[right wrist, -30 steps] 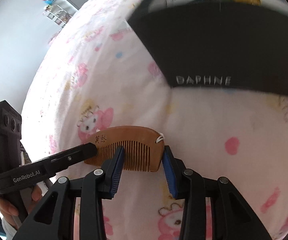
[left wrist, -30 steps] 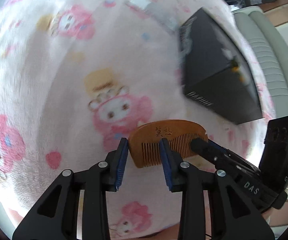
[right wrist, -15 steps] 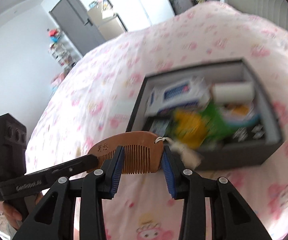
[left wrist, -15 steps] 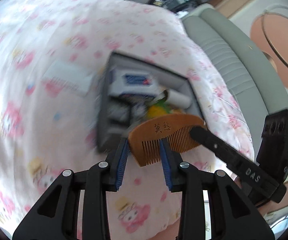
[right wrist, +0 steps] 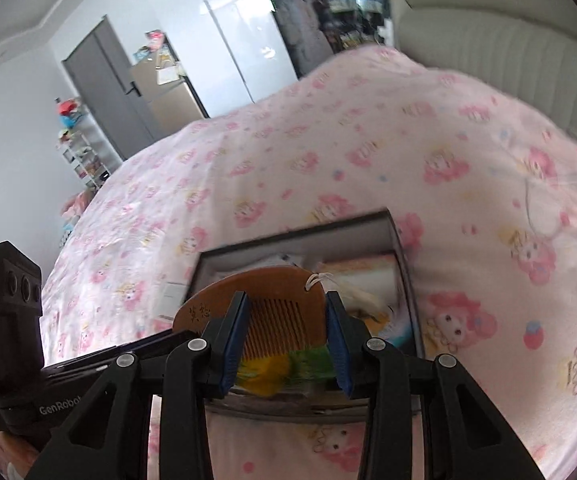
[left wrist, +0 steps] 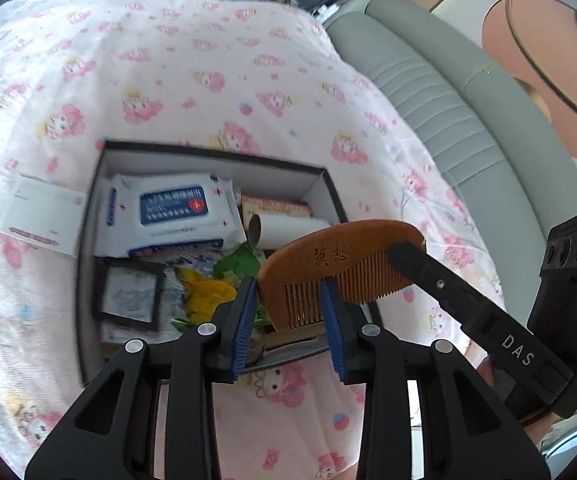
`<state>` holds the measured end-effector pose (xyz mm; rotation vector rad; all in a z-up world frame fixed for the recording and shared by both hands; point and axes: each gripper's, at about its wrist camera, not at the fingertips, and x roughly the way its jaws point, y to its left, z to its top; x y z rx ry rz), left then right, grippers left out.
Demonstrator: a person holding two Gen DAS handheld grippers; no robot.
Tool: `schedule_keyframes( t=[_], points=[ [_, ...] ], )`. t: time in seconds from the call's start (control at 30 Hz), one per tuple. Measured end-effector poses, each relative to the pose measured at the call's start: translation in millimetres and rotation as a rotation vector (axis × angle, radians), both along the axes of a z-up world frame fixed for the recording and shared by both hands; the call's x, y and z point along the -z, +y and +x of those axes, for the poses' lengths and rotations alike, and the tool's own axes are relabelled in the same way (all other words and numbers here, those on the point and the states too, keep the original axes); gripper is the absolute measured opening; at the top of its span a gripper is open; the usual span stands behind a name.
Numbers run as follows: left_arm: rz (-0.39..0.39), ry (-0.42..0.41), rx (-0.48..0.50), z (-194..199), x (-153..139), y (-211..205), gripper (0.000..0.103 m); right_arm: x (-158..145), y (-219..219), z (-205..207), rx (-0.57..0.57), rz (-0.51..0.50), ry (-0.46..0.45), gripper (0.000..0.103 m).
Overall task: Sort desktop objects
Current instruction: 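Lower the comb into the box and open the left tool, then withdraw the left tool and move it toward the white envelope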
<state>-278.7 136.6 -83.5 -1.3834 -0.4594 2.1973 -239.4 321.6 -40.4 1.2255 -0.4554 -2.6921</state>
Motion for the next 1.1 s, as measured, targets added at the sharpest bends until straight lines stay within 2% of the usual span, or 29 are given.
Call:
schedule_keyframes(
  t=[0.1,0.27,0.37,0.67,0.93,1.1],
  points=[
    [-0.021,-0.053,0.013,-2.5,28.5,13.6,0.032,32.3,11.6,-2.2,0.011,-0.01,-0.065,0.034],
    [-0.038,-0.062,0.023,2.1,37.4,19.2,0.032,77.1,16.9,-8.4,0.032,0.009,-0.172,0.034],
    [-0.049,-0.068,0.028,4.9,42.7,22.6,0.036,94.3,17.4,-8.7,0.065,0.027,-0.229,0.034],
    [-0.079,-0.083,0.046,13.4,57.9,32.2,0.039,82.9,5.0,4.8,0.046,0.069,-0.173,0.034],
    [-0.102,-0.062,0.045,27.8,48.4,19.7,0.039,73.3,-5.0,18.9,0.044,0.083,-0.18,0.034],
    [-0.118,-0.013,0.056,55.5,32.9,0.1,0.041,58.2,-21.5,42.9,0.007,0.069,-0.169,0.034]
  ],
)
